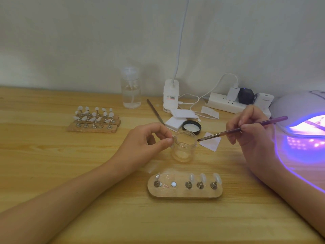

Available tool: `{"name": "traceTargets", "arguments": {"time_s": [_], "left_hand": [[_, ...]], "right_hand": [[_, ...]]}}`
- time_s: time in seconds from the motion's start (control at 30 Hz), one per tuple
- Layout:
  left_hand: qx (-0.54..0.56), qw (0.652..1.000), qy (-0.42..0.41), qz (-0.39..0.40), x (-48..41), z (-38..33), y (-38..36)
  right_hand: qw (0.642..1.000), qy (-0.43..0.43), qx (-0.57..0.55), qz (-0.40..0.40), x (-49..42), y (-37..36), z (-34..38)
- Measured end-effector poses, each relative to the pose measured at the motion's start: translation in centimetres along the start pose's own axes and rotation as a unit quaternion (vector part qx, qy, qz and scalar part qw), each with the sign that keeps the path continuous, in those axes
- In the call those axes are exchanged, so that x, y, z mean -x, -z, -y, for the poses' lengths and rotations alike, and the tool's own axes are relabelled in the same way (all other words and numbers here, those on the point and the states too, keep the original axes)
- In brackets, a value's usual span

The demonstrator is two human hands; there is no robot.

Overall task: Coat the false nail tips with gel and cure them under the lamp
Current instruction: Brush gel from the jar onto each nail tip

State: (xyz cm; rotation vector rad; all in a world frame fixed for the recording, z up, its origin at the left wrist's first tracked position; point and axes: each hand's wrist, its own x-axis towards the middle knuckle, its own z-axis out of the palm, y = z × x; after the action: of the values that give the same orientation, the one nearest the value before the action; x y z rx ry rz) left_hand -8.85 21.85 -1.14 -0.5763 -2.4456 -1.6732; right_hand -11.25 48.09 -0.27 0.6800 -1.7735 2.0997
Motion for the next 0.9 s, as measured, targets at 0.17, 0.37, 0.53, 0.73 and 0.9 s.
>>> {"name": "traceTargets", "arguments": {"time_s": [0.17,0.37,0.53,0.73,0.9], "left_hand": [[0.032,0.999,0.015,-0.009,0.0,-0.1,0.3],[0.082,0.995,0.046,-0.034,0.1,-0.6,0.7],[0.082,0.994,0.065,-0.023,0.5,-0.6,0.8],[0.098,0.993,0.063,0.01,0.7,-0.2,1.1],[0.149,0.987,0.06,0.012,0.7,-0.1,1.2]], "right_hand": [[0.997,-0.026,-0.055,-0.038,-0.1,-0.1,0.1],[0.994,-0.075,-0.077,-0.018,0.6,-1.7,-0.1],[0.992,-0.096,-0.087,0.001,0.8,-2.2,0.1],[0.989,-0.114,-0.094,-0.019,0.7,-2.0,0.1],[0.989,-0.114,-0.09,-0.009,0.7,-2.1,0.0]]}}
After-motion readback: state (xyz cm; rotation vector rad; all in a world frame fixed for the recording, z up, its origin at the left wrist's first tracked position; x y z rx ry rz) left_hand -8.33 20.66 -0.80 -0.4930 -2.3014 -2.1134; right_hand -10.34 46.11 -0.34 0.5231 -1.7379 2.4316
